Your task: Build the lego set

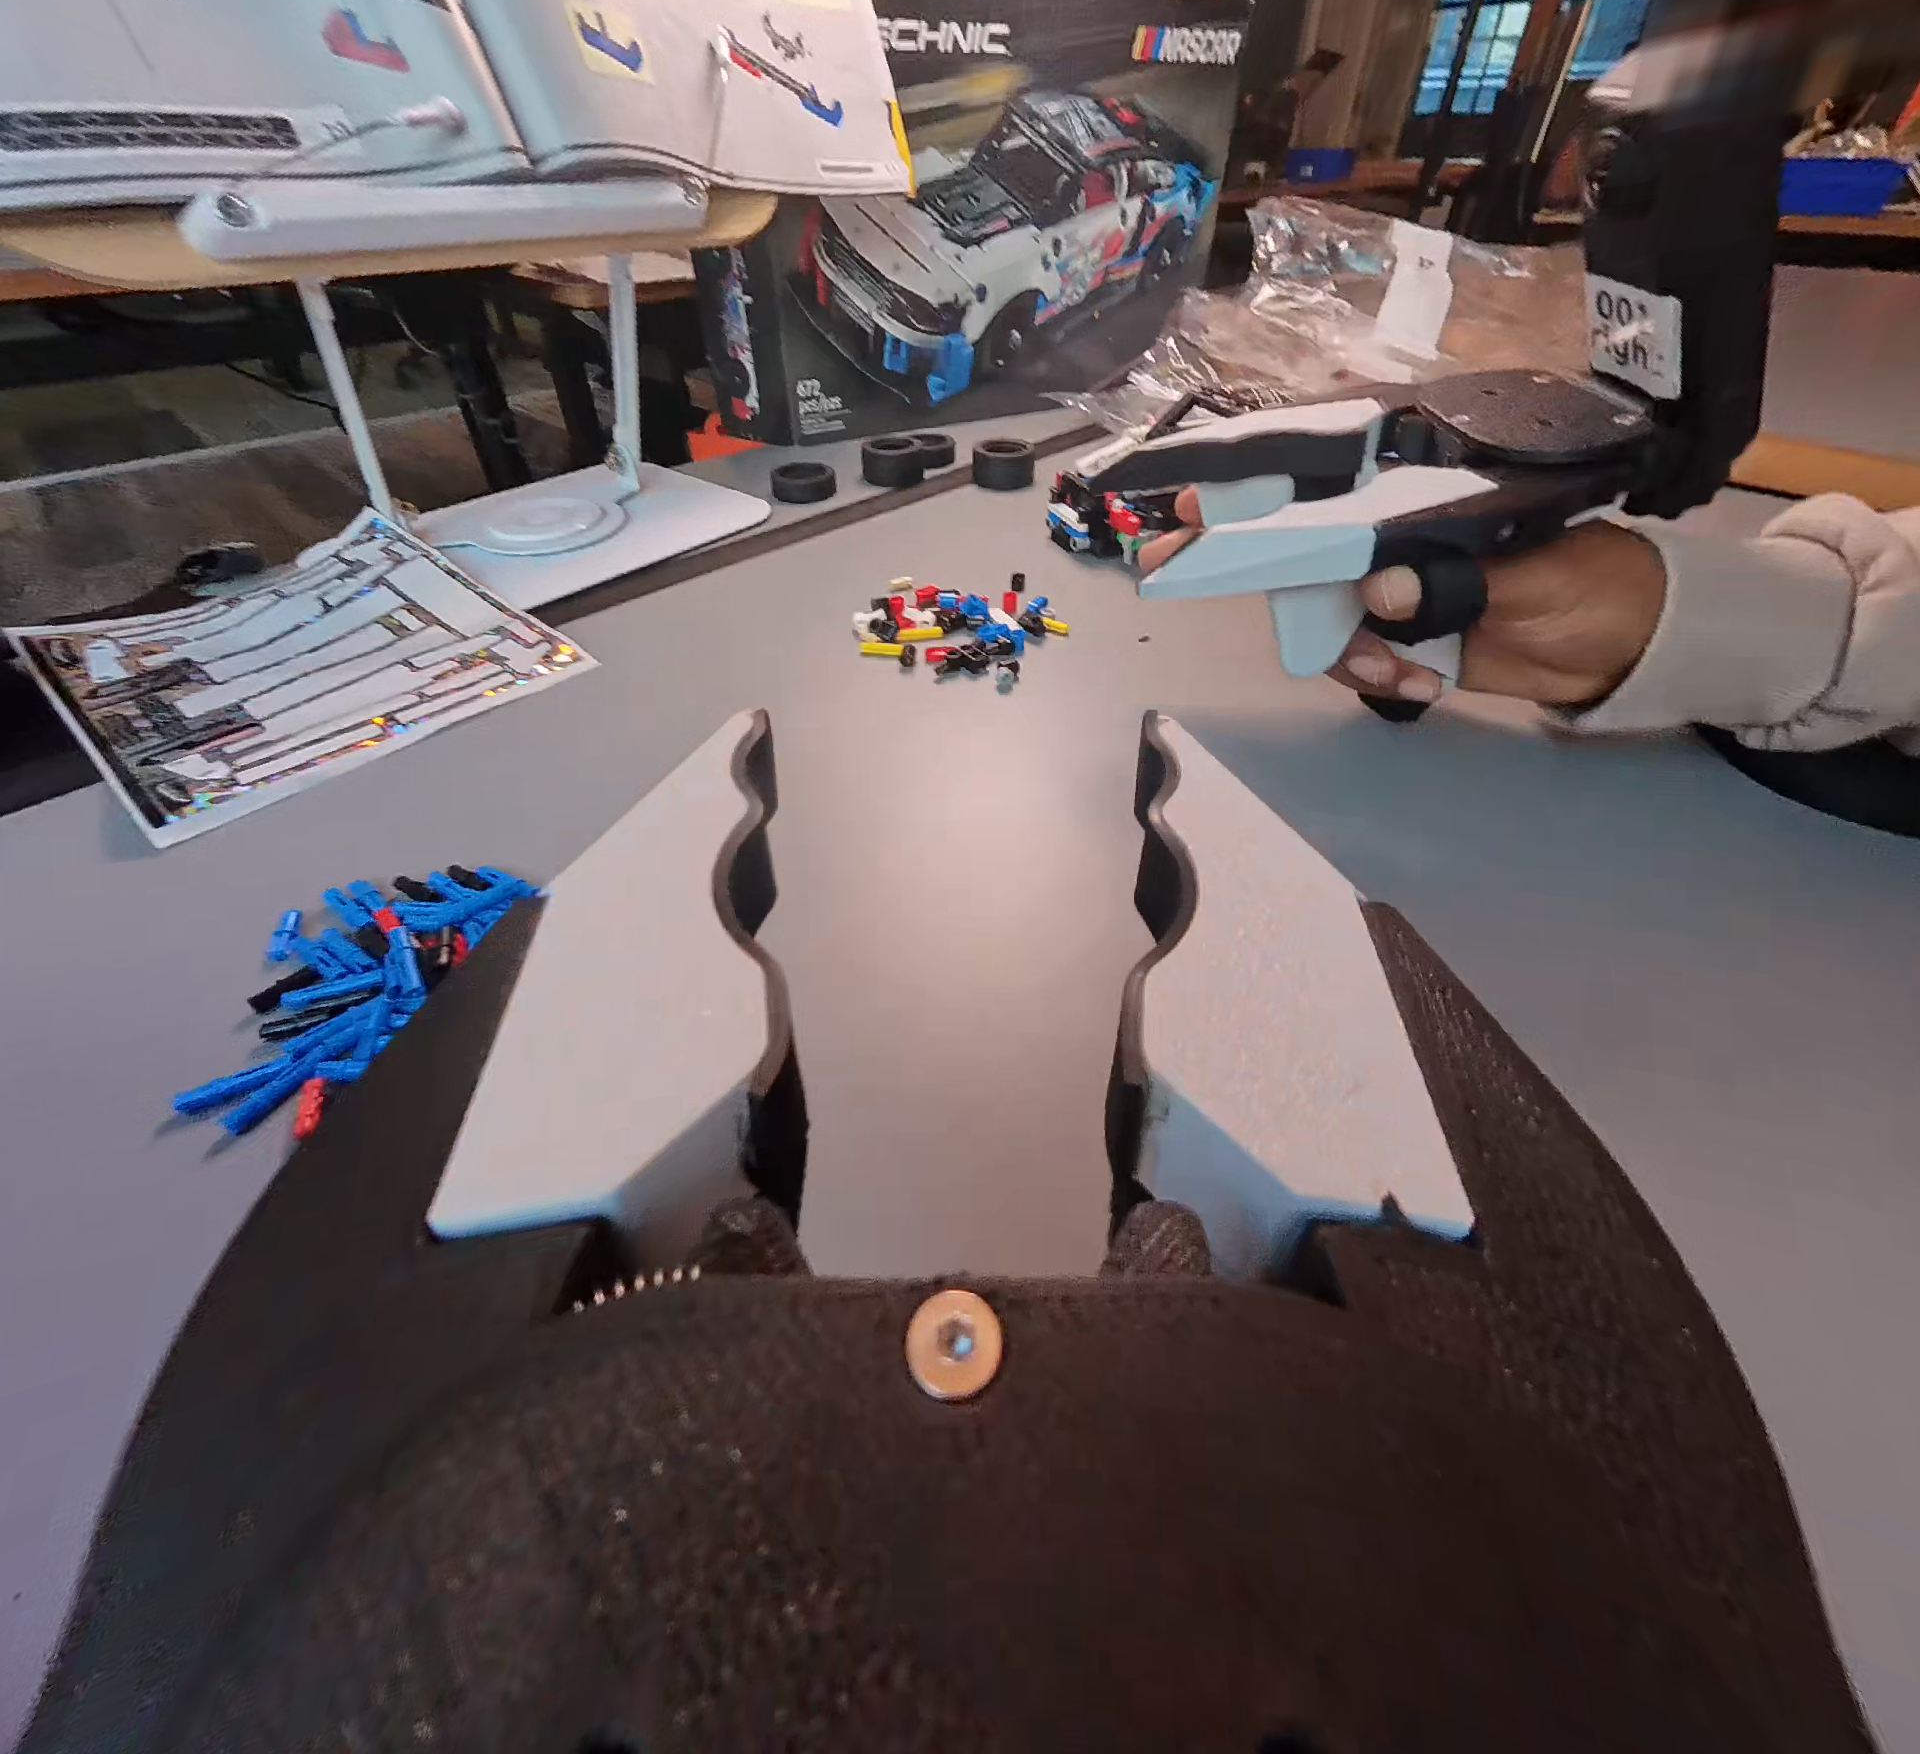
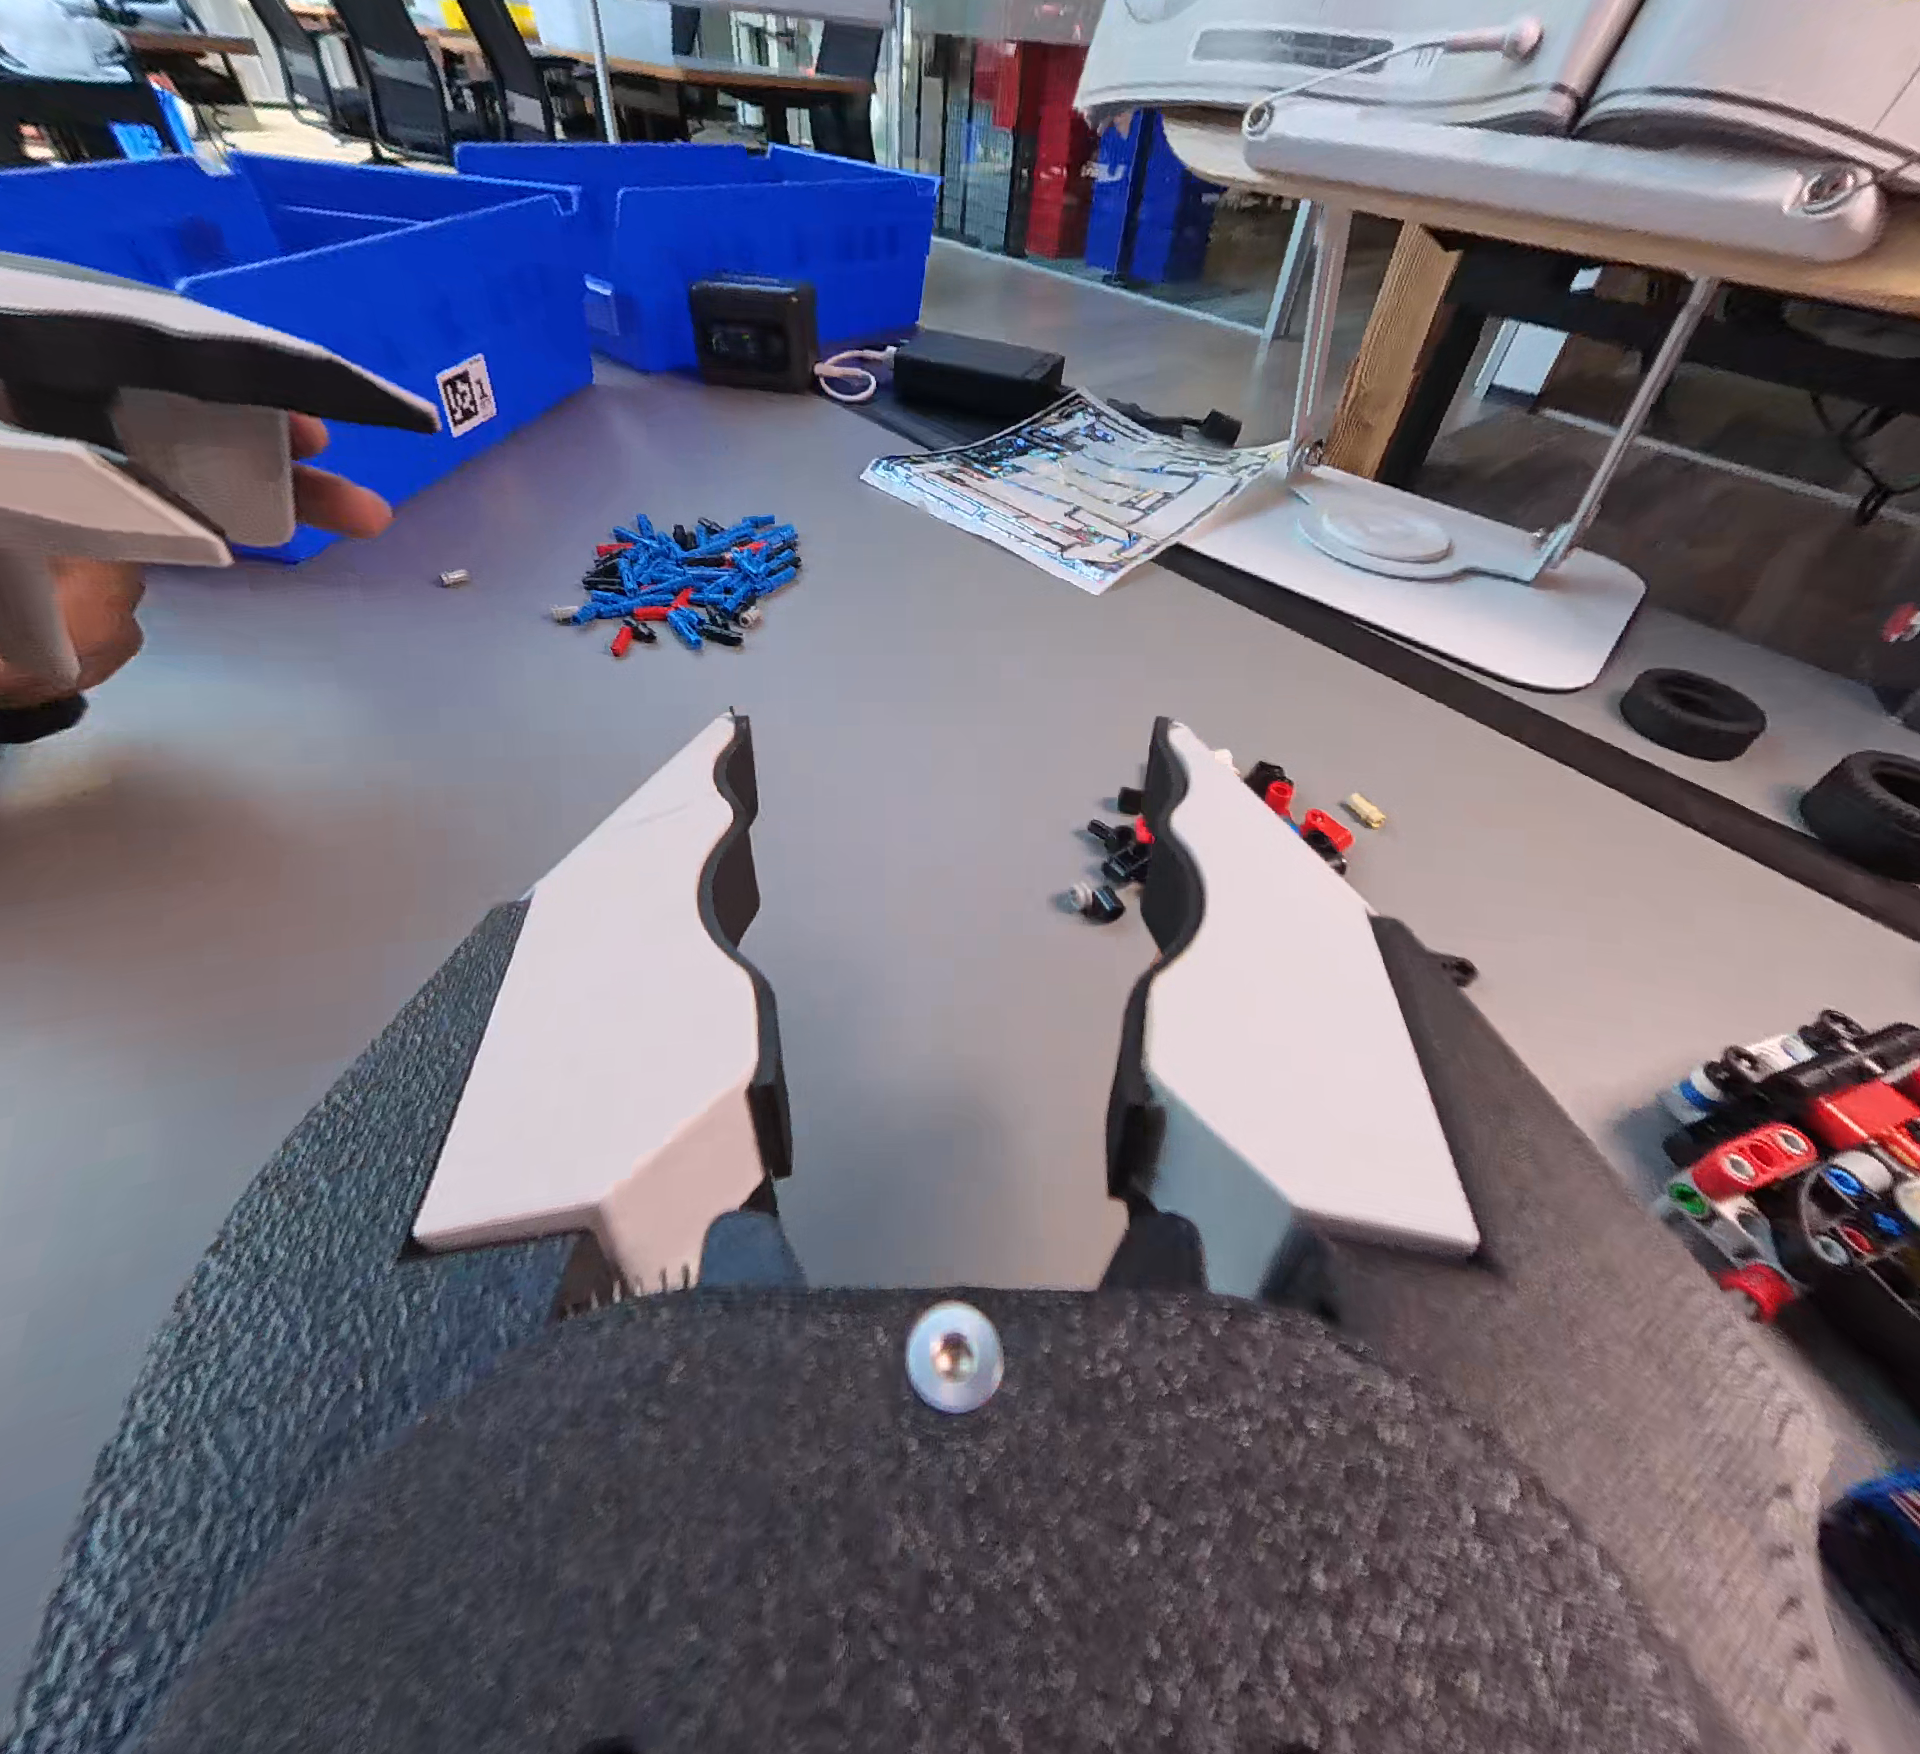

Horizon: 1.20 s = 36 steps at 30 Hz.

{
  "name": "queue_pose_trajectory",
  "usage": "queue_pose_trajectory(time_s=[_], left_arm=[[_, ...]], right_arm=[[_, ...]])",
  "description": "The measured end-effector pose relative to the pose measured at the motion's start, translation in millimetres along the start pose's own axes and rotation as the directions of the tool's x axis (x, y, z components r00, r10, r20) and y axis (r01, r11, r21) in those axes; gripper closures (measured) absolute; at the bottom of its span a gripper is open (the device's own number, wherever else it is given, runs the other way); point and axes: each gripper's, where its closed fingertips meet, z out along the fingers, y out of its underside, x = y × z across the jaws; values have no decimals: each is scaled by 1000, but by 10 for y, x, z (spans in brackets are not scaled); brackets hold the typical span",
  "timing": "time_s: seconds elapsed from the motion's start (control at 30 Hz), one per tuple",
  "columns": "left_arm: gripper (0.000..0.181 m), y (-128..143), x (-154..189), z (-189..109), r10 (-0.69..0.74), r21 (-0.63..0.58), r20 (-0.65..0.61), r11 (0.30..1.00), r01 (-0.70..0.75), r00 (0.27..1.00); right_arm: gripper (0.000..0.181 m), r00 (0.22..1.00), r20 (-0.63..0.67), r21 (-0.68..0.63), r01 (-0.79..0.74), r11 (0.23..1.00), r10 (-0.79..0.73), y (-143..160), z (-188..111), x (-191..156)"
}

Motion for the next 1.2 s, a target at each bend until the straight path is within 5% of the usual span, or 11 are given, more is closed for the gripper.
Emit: queue_pose_trajectory(time_s=[0.03,0.23,0.6,0.8,1.0,1.2], left_arm=[[109,-37,-56,-22,-3,22,26,1000,2,1000],[133,-178,-519,7,-42,130,216,991,14,975],[165,-299,-1074,824,48,133,290,987,-89,956],[173,-277,-989,674,-75,164,219,986,39,973],[181,-272,-829,696,-47,151,175,988,21,983],[181,-242,-721,765,0,131,160,991,-21,987]], right_arm=[[107,1000,-5,25,14,1000,-14,-44,-1,-26],[116,999,-42,123,-4,992,9,-233,-64,89],[131,992,-121,121,55,991,-40,-180,-87,290],[150,991,-132,118,17,993,-1,-130,-85,430],[181,987,-160,124,43,991,-22,-154,-170,546],[176,961,-271,-57,36,998,-50,-460,-162,1355]])
